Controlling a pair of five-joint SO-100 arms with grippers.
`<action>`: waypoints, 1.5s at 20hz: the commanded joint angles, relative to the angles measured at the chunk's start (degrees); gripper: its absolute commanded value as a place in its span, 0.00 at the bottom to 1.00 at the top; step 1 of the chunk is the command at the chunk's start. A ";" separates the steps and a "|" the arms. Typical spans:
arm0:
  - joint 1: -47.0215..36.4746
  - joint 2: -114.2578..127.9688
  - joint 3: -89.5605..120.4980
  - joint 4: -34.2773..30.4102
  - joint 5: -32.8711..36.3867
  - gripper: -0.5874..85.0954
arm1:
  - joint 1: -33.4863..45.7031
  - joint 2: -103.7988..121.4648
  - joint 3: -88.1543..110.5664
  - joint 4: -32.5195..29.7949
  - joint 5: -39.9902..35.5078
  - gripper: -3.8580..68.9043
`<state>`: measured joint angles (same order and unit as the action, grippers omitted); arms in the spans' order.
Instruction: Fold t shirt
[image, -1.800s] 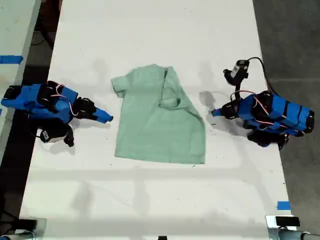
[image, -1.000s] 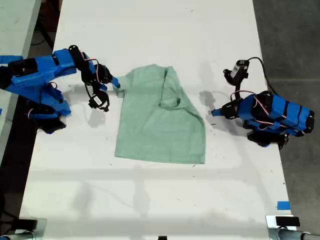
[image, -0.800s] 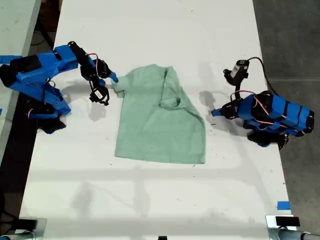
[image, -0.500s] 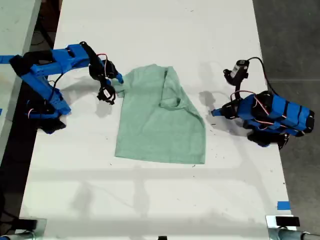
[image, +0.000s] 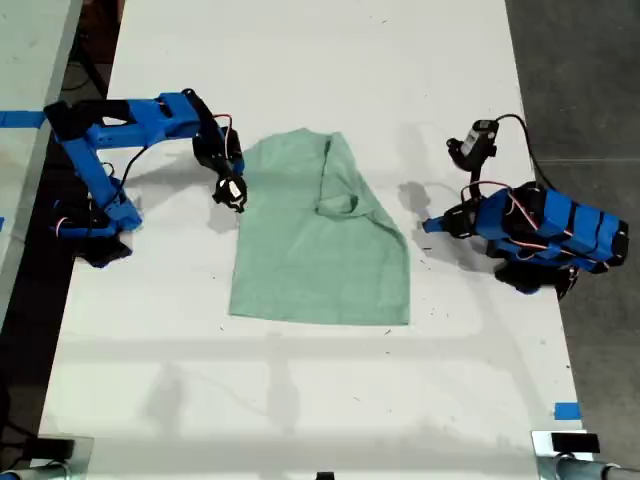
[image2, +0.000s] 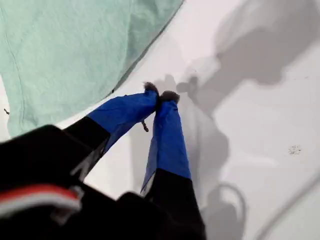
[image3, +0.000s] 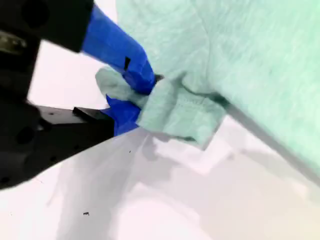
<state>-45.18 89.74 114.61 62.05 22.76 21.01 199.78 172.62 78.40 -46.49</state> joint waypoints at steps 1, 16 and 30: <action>2.20 0.44 -2.90 3.52 -2.99 0.01 | -0.09 0.88 4.39 0.09 -0.79 0.08; 23.64 -14.59 -53.96 8.96 6.50 0.01 | -0.09 0.88 4.39 0.09 -0.79 0.08; 20.48 -8.26 -51.15 22.24 -4.66 0.19 | -0.09 0.88 4.39 0.09 -0.79 0.08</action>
<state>-20.30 69.96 61.52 79.72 22.41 21.01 199.78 172.62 78.40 -46.49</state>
